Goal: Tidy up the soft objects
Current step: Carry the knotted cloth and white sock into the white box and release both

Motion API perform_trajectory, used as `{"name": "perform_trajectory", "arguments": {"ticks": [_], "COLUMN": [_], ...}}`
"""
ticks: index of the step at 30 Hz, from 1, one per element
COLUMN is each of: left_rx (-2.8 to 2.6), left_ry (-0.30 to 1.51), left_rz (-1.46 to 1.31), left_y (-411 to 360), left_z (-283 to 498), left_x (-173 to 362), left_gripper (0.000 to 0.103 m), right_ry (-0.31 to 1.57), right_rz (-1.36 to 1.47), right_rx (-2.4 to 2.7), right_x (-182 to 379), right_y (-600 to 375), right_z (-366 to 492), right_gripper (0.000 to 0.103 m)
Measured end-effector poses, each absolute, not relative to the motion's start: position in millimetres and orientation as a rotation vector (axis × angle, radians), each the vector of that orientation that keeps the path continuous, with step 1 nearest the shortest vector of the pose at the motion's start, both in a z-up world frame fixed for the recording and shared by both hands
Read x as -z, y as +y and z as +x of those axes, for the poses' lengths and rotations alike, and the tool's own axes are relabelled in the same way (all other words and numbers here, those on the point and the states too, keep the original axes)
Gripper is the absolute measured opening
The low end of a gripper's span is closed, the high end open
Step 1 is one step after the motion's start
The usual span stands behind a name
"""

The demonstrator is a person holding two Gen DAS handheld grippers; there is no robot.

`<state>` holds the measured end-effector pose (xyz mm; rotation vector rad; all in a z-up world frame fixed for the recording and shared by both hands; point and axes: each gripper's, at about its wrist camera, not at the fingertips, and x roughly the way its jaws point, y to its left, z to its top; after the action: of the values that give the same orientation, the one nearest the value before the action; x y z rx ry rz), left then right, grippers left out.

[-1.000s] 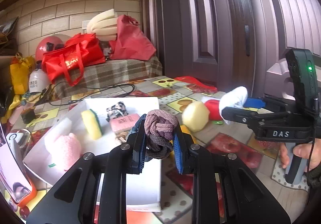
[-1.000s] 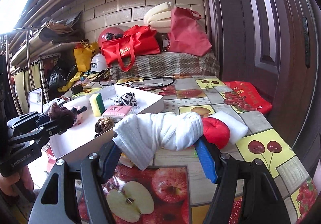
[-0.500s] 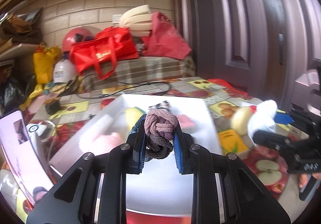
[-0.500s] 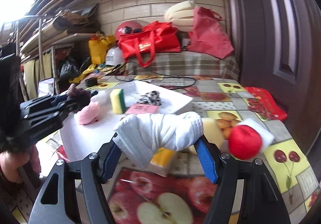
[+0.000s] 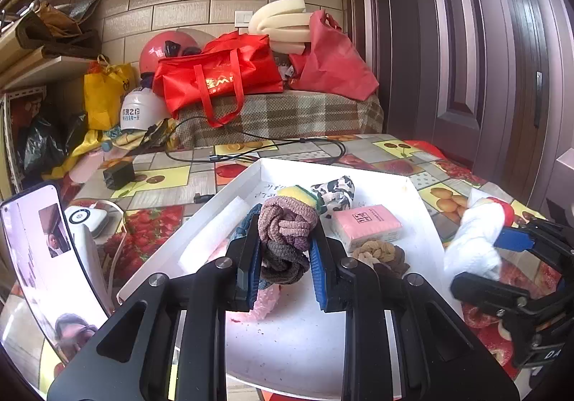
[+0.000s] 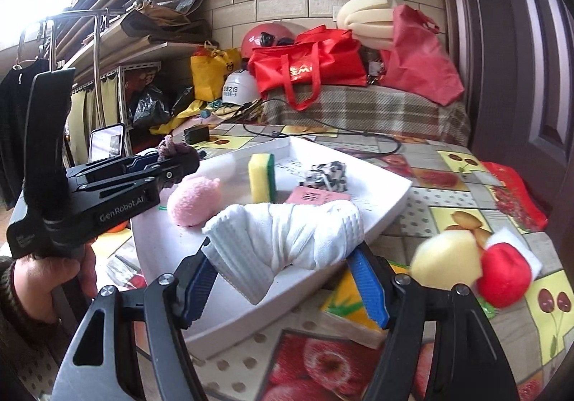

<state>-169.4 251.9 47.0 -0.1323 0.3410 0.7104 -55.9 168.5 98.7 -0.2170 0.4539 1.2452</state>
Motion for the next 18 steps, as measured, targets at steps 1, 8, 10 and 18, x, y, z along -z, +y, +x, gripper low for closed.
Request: {"name": "perform_trajectory", "arguments": {"ticks": [1,8,10,18], "left_rx": [-0.713,-0.763,-0.775,-0.795], "left_ry": [0.344,0.395,0.422,0.486], "left_rz": [-0.131,-0.121,-0.135,-0.194], "left_y": [253,267,274,294], "left_z": [-168,-153,-149,-140], "left_x": [-47,-44,-42,-35], "left_gripper": [0.023,0.023,0.023,0.023], "right_ry": [0.459,0.506,0.529,0.704], "right_rz": [-0.218,-0.24,-0.251,-0.274], "right_rx": [-1.25,-1.276,-1.278,-1.276], "right_x": [-98,-95,-93,-78], "right_y": [171,194,202,228], "right_z": [-57,-59,-59,-41], "right_gripper": [0.07,0.07,0.07,0.07]}}
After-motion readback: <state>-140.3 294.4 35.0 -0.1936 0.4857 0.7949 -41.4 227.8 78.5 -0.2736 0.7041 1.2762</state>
